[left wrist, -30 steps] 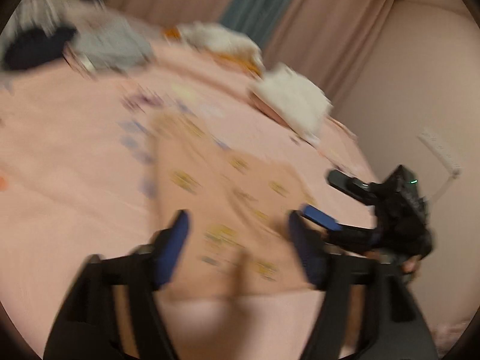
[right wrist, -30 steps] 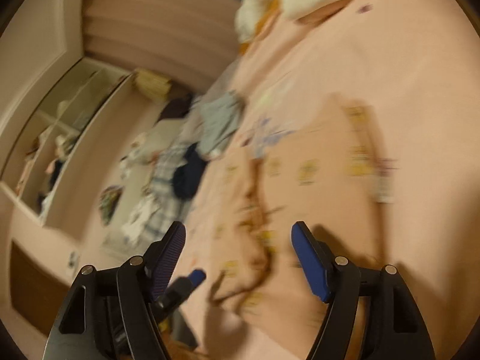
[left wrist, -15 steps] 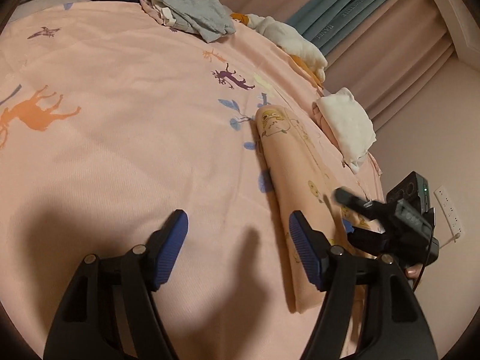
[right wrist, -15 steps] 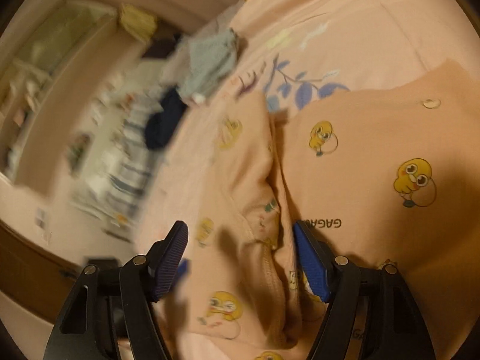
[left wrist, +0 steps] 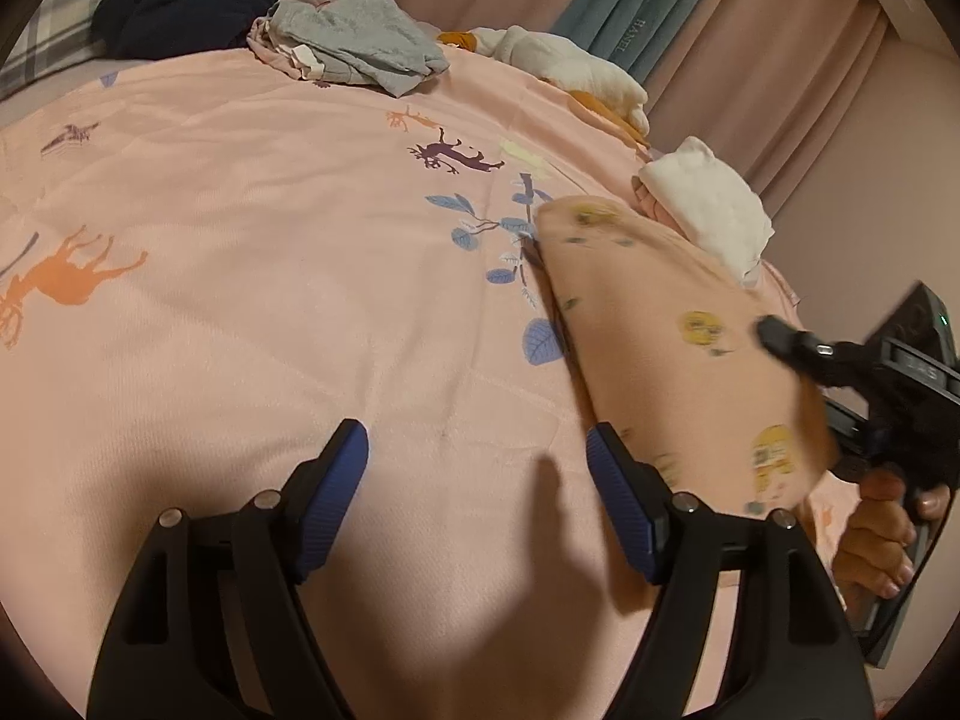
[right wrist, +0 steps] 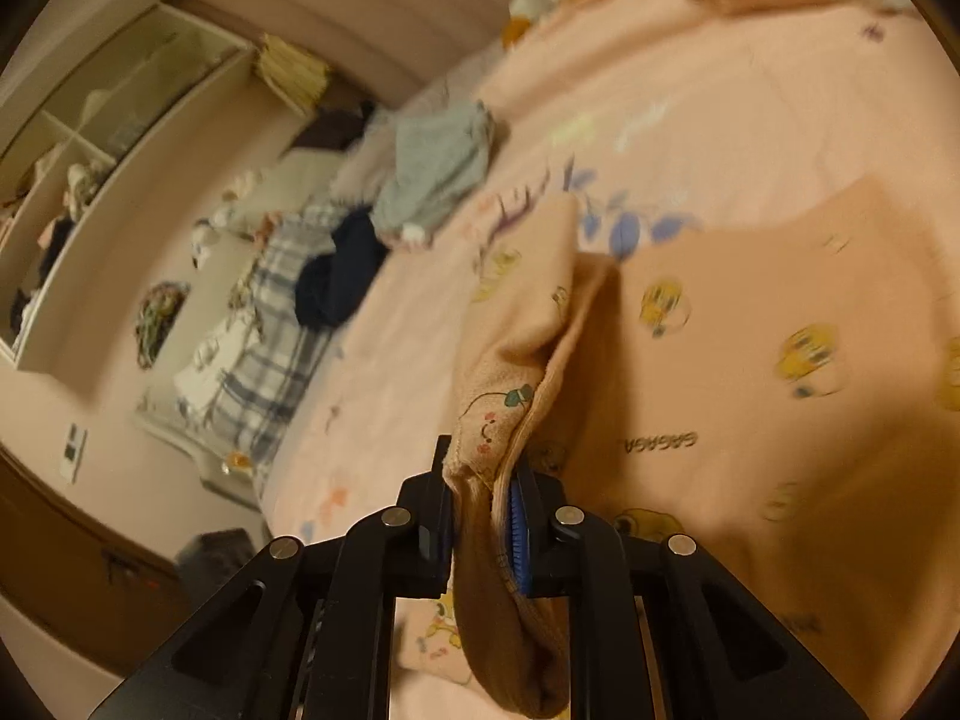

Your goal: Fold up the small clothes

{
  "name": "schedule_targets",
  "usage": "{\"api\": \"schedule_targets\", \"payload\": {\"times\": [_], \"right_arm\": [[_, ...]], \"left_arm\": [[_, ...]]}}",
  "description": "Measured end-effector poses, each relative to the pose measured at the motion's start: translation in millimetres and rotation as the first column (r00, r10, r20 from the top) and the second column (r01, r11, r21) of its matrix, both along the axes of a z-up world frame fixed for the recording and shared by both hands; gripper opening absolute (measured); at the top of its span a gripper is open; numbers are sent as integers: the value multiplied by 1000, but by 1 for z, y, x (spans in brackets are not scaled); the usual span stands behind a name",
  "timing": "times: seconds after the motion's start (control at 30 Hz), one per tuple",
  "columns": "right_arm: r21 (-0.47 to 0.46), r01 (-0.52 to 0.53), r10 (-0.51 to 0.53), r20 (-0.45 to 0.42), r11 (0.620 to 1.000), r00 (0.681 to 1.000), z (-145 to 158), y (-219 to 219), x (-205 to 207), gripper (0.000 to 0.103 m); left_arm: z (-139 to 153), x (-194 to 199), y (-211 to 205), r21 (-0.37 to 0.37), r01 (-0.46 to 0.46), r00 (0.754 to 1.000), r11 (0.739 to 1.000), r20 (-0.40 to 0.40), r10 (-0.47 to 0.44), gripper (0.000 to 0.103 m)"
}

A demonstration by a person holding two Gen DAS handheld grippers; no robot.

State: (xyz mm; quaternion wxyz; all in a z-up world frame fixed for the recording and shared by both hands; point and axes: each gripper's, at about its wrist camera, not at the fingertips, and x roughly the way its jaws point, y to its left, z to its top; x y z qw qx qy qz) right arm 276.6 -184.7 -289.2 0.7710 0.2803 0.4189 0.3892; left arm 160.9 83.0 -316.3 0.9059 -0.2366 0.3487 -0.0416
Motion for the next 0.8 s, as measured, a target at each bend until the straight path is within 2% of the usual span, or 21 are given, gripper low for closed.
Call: {"api": "schedule_targets", "payload": {"times": [0.07, 0.1, 0.17, 0.27, 0.33, 0.4, 0.47, 0.53, 0.67, 0.8], "right_arm": [[18, 33, -34, 29, 999, 999, 9, -17, -5, 16], [0, 58, -58, 41, 998, 997, 11, -25, -7, 16], [-21, 126, -126, 19, 992, 992, 9, -42, -8, 16], [11, 188, -188, -6, 982, 982, 2, -77, -12, 16], [-57, 240, -240, 13, 969, 971, 0, -93, -16, 16], [-73, 291, -293, -25, 954, 956, -5, -106, -17, 16], [-88, 280, -285, -53, 956, 957, -11, -111, -16, 16], [-102, 224, -233, -90, 969, 968, -19, -104, -9, 16], [-15, 209, -209, -182, 978, 961, -37, -101, 9, 21], [-19, 212, -212, -164, 977, 963, -33, -104, 6, 22]], "left_arm": [[1, 0, 1, -7, 2, 1000, 1000, 2, -2, 76], [1, -1, 0, -6, 3, 1000, 1000, 3, -3, 75], [1, 0, -1, 1, 2, 1000, 1000, 2, -2, 76], [2, 0, -2, 8, 0, 1000, 1000, 0, 0, 76], [2, 0, -4, 16, 1, 1000, 1000, 1, -1, 77], [2, 0, -5, 24, 1, 1000, 1000, 2, -1, 78], [2, 0, -6, 30, 1, 1000, 1000, 2, -1, 78], [2, 0, -6, 33, 1, 1000, 999, 3, -1, 78], [2, 0, -7, 38, 7, 1000, 999, 4, -7, 80], [2, 1, -10, 54, 21, 1000, 998, 2, -21, 84]]}}
